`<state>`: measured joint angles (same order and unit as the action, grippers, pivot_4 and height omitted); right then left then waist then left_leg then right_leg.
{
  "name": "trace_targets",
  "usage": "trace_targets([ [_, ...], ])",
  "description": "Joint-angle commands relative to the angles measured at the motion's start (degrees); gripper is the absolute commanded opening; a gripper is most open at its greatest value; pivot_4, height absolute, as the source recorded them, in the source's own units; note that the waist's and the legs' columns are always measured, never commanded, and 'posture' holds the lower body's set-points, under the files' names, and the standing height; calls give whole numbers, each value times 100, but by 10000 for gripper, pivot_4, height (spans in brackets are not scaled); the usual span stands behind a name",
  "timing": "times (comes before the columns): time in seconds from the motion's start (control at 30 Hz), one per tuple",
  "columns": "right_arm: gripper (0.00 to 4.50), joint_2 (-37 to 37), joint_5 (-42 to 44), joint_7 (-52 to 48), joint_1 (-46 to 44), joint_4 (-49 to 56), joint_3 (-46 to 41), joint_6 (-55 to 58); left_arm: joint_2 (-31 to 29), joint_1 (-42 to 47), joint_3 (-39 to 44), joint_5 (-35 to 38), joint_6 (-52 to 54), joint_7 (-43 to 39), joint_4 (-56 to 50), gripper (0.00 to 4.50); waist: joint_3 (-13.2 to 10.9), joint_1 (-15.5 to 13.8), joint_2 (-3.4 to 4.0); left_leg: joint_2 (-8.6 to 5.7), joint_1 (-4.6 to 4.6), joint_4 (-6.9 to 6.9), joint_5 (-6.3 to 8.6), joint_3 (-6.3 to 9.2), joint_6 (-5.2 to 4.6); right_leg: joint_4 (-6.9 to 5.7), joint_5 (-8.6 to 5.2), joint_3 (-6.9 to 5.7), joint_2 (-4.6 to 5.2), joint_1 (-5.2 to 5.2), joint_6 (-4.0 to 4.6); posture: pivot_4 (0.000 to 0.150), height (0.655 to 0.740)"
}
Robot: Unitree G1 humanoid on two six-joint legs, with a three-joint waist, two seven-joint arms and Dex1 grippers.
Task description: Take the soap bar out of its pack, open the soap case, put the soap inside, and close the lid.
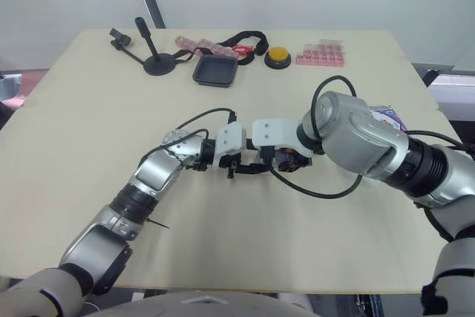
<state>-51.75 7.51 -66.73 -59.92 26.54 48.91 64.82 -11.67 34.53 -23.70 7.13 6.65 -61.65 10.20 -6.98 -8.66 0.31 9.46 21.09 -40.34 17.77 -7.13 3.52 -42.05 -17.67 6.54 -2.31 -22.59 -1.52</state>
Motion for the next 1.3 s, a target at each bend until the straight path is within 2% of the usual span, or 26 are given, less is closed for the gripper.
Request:
trace_targets([
  [0.03, 33679, 39, 169, -79, 18, 221, -290, 189, 1, -18, 13, -10, -77, 38, -166, 18667, 0, 1, 0, 1, -1, 0, 0, 1, 0, -1, 0, -1, 1, -1, 0, 1500, 7400],
  [0.13, 43595, -51, 269, -149, 88, 265, -321, 279, -11, -36, 13, -21, -125, 44, -145, 18667, 0, 5, 0, 1, -8, 0, 0, 4, 0, -15, 0, -6, 3, -1, 0, 1500, 7400],
  [0.17, 44860, -79, 298, -171, 122, 264, -344, 286, -13, -35, 17, -19, -140, 41, -133, 18667, 0, 5, 0, 0, -8, 0, 0, 3, 0, -15, 0, -5, 3, -1, 0, 1500, 7400],
  [0.4, 44860, -243, 428, -135, 488, 192, -693, 143, -73, -112, 93, 116, -302, -125, -113, 18667, 0, -23, 0, -1, 7, -7, 0, 0, -1, 0, 0, 7, 0, 1, 0, 1500, 7400],
  [0.5, 44860, -295, 693, 32, 1186, 250, -1631, -406, -159, -276, 299, 465, -353, -366, -235, 18667, 1, -47, -1, 1, 5, -8, 0, 4, -1, -5, 0, 3, 1, 0, 0, 1500, 7400],
  [0.63, 44860, -121, 1618, 146, 2319, 635, -3304, -193, -247, -503, 721, 1158, -471, -806, -376, 18667, 0, -92, -1, 1, 32, -9, 1, 2, -1, 25, -1, 17, -4, -3, 1, 1500, 7400],
  [0.73, 44860, -295, 1728, 219, 3244, 875, -3945, -693, -256, -628, 905, 1450, -503, -1001, -346, 18667, 1, -125, -1, 0, 28, -11, 1, 7, -3, 26, -1, 3, 3, -5, 1, 1500, 7400],
  [0.9, 44860, 310, 1993, 447, 4766, 937, -5038, -1987, -191, -784, 1023, 1427, -974, -1170, 18, 18667, 3, -185, -3, -3, 48, -6, 2, -1, -3, 87, -1, 11, 2, 10, 2, 1500, 7400],
  [1.1, 44860, 1234, 1760, 746, 6008, 544, -5442, -3906, -261, -888, 833, 1045, -1746, -1503, 652, 18667, 5, -198, -3, -2, 41, -5, 2, 1, -4, 102, -1, 4, 4, 19, 1, 1500, 7400],
  [1.3, 44860, 1619, 1551, 1125, 6538, 273, -5432, -4719, -264, -891, 773, 913, -1902, -1577, 768, 18667, 8, -177, -2, -4, 37, -2, 2, 8, -4, 102, -1, -20, 15, 21, 1, 1500, 7400],
])
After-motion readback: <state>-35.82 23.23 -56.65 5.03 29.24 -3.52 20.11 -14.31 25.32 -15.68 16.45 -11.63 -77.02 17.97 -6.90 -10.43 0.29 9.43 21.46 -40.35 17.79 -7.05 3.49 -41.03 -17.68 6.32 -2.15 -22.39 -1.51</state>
